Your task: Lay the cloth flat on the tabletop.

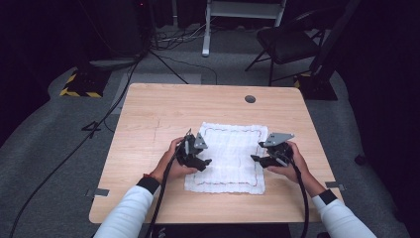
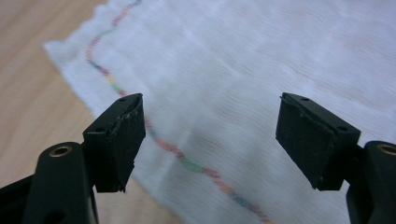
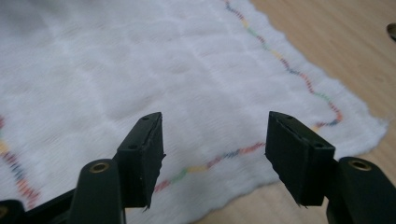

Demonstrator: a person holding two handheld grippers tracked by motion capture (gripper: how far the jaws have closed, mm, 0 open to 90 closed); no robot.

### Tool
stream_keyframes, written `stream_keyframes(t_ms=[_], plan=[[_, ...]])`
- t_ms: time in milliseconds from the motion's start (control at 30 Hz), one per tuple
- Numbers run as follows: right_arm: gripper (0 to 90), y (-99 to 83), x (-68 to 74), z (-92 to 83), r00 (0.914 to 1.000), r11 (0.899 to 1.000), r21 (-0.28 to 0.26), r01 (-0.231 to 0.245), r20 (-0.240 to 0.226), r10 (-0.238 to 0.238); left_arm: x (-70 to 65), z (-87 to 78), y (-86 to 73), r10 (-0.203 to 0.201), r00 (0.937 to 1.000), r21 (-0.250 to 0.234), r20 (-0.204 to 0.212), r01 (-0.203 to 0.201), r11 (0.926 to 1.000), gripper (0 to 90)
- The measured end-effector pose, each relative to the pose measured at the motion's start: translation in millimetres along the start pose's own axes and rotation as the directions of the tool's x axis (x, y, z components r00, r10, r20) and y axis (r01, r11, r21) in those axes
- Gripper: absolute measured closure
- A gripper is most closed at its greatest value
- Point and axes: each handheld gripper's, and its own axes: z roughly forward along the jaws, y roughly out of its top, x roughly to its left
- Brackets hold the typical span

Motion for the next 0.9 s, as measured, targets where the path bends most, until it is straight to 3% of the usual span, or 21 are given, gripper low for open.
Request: stream_keyframes(t_ms=[167,267,300,433,500,633,800,900], plan=[[36.4,-11.9,16.2,-6.9,0.9994,1.000,-0.003,0.004,-0.035,-0.004,-14.7,1.4,-8.5,0.009,0.9987,0.014,0.050,-0.010,0.9998,22.8],[36.2,-18.2,23.3,-5.6,0.9990,0.999,0.020,0.033,-0.031,-0.032,-18.5,0.5,-12.5,0.011,0.9973,0.017,0.073,-0.013,0.9998,21.6],[36.2,-20.5,24.3,-5.4,0.9989,0.999,0.022,0.031,-0.034,-0.031,-19.9,0.5,-15.7,-0.003,0.9947,0.019,0.103,0.001,0.9998,21.1],[36.1,-27.9,24.4,-5.5,0.9991,0.999,0.039,0.024,-0.035,-0.023,-24.1,2.1,-20.6,-0.003,0.9948,0.028,0.102,0.000,0.9996,20.4],[34.7,-32.1,23.2,-4.8,0.9992,0.998,0.059,0.012,-0.040,-0.010,-27.1,2.1,-24.2,-0.026,0.9943,0.016,0.103,0.024,0.9996,20.7],[33.8,-38.5,21.6,-5.8,0.9995,0.998,0.069,0.008,-0.032,-0.006,-28.7,2.0,-27.4,-0.036,0.9926,0.000,0.116,0.036,0.9993,20.5],[33.5,-52.0,7.0,-13.5,0.9932,0.991,0.087,-0.100,-0.051,0.104,-35.2,8.3,-27.0,-0.055,0.9915,-0.043,0.118,0.060,0.9973,16.9],[33.5,-56.8,3.1,-17.6,0.9917,0.989,0.093,-0.115,-0.048,0.120,-38.6,8.4,-25.5,-0.055,0.9918,-0.037,0.116,0.060,0.9975,17.5]])
